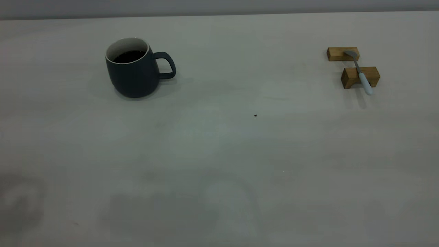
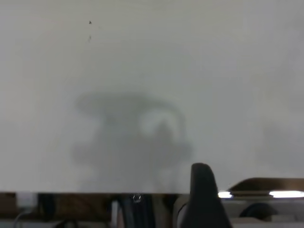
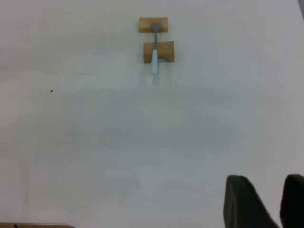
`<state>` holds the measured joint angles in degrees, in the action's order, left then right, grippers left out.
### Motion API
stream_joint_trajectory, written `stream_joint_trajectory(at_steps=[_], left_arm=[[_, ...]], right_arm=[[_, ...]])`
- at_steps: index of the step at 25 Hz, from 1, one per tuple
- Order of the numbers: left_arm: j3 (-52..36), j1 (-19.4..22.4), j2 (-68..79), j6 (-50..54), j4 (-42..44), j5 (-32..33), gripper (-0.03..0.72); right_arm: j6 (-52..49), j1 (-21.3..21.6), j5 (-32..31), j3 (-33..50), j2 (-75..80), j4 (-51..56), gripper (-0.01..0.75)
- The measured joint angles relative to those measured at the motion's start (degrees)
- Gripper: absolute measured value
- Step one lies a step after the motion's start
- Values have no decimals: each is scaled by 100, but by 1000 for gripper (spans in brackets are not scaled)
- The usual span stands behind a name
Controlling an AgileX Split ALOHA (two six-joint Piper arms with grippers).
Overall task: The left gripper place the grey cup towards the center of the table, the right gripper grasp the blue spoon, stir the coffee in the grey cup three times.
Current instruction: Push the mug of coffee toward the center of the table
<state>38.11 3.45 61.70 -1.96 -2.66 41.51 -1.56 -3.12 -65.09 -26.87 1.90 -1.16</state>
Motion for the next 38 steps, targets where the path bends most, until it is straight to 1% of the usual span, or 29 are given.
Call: stream_joint_trajectory(at_steps=[5,9,14,19,21,26,28,31,34,38], left_arm=[[1224,0,1891,-469,5,-124,585],[2327,6,3470,-1118,12,-109,585],[3660,6,5135,-2368,12,385,585],[4465,6,6117,-3782,-4,385,585],[4627,6,6295,-4368,-39,115,585],[4689,-14,6537,-5690,-51,-1123,585],[4689,-40,6667,-6115,-54,-1452,585],[4689,-90,6870,-6780,-54,-1711,585],[4689,-136,7078,-7558,-66,-1821,585],[4716,-188,7328,-8410,-428,-2107,585]], right_arm=[[0,0,0,0,0,0,238],[0,0,0,0,0,0,238],[0,0,0,0,0,0,238],[0,0,0,0,0,0,238],[0,0,0,0,0,0,238],[0,0,0,0,0,0,238],[0,0,0,0,0,0,238],[0,0,0,0,0,0,238],[0,0,0,0,0,0,238],[0,0,0,0,0,0,238]])
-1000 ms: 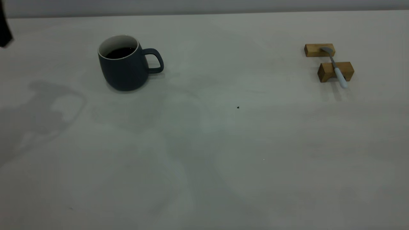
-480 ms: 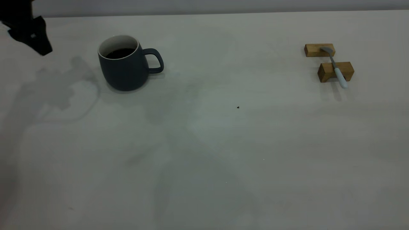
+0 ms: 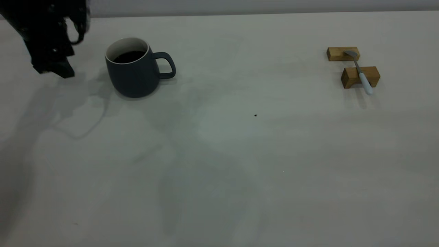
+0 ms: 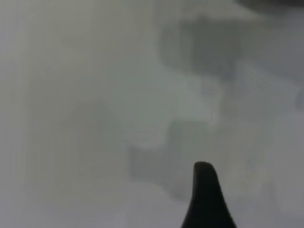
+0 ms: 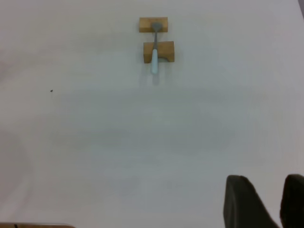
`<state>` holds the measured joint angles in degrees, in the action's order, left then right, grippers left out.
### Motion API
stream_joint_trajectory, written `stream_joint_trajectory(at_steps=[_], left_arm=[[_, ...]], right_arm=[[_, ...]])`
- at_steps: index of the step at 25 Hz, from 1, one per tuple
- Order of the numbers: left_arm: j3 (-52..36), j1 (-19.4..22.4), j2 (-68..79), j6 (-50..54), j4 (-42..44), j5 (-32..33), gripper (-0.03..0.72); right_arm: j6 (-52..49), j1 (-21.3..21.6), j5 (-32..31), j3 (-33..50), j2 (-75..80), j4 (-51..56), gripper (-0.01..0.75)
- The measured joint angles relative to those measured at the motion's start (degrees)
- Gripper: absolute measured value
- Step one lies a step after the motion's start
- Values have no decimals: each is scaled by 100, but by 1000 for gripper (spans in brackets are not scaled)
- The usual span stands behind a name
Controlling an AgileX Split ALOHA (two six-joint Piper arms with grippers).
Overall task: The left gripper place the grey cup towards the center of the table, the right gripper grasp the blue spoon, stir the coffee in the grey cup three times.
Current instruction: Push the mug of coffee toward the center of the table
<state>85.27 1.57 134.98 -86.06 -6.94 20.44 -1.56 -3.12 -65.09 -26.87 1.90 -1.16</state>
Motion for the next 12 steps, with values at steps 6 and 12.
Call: stream_joint_trajectory(at_steps=[6,12], left_arm=[[476,-163,351,-1121,-1032,147,585],[891,-405,615,-1533,-1350,478,585]], right_arm=[[0,0,0,0,0,0,238],[0,0,4,0,0,0,238]])
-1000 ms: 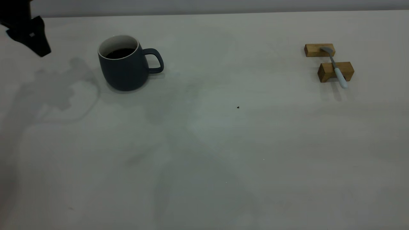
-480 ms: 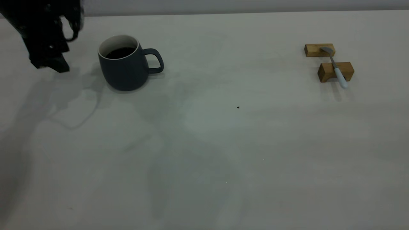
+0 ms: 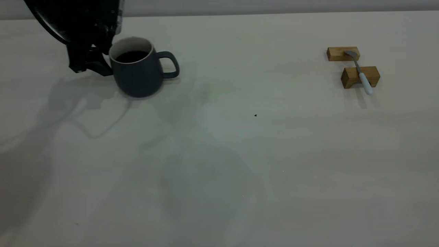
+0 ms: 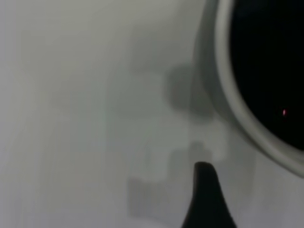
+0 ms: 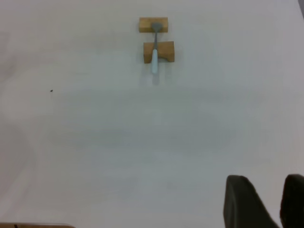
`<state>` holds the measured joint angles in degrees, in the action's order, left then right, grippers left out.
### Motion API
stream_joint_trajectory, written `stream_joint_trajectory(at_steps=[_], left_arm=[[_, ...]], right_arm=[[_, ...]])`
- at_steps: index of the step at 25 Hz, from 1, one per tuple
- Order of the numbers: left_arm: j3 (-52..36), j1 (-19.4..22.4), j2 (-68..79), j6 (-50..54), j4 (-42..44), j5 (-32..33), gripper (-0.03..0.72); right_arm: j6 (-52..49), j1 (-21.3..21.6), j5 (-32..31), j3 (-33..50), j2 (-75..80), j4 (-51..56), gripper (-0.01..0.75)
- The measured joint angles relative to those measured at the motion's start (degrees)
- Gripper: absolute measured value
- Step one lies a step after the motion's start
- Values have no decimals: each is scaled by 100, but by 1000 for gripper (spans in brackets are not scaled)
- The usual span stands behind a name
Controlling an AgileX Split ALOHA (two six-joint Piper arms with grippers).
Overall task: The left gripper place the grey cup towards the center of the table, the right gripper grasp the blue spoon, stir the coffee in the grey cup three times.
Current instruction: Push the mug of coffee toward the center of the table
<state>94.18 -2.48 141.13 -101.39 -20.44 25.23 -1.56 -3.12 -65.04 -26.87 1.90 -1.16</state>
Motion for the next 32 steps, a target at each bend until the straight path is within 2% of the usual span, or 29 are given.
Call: stream_joint_trajectory(at_steps=[9,17,32], left_arm=[[112,-502,182,-25,-14,80,585],[112,-1164,191,-13,-238,62,585],[112,-2260,273,-18,-1233,-715,585]], right_arm=[[0,0,0,0,4,0,238],[0,0,0,0,4,0,238],[0,0,0,0,4,0,238]])
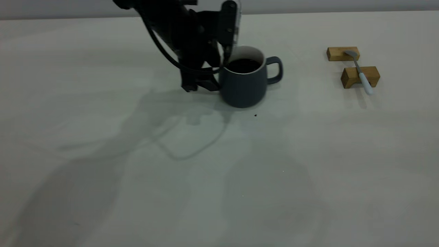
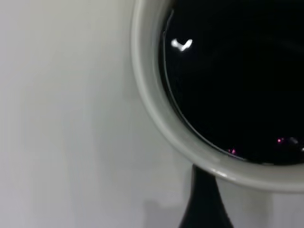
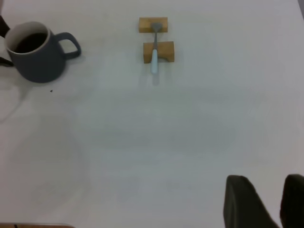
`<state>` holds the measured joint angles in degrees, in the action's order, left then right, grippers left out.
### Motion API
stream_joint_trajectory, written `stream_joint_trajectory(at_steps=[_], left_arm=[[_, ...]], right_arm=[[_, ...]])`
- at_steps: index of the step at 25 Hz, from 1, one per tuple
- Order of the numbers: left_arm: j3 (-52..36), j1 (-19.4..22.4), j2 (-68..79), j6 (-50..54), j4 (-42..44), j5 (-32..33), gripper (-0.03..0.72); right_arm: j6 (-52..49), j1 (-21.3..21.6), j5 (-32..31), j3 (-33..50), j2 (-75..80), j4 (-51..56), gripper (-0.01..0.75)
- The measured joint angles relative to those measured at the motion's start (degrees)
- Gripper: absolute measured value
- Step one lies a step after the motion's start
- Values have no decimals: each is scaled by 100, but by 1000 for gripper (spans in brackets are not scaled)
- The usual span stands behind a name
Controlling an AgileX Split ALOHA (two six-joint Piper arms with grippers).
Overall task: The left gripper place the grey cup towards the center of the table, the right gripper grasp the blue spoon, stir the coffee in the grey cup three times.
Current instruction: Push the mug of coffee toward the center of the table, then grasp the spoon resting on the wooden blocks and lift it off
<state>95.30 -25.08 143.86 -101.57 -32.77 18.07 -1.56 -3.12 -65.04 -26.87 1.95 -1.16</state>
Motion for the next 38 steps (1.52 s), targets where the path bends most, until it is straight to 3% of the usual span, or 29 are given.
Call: stream_joint_trajectory(at_steps=[6,9,17,22,30,38], left_arm=[[0,-58,-9,375,17,20,585],[0,49,-231,1083,415,538,585],[0,413,-2034,4629,2638,3266,585],[0,425,-3323,6813,3350,4882,585],[-299,425,-5249,8861,3457,4882,585],[-2269,425,-7595,9712,3452,4882,585]], right_arm=[[0,0,0,0,0,0,238],[0,0,0,0,0,0,238],[0,0,0,0,0,0,238],[0,0,0,0,0,0,238],[0,0,0,0,0,0,238],[0,0,0,0,2,0,238]])
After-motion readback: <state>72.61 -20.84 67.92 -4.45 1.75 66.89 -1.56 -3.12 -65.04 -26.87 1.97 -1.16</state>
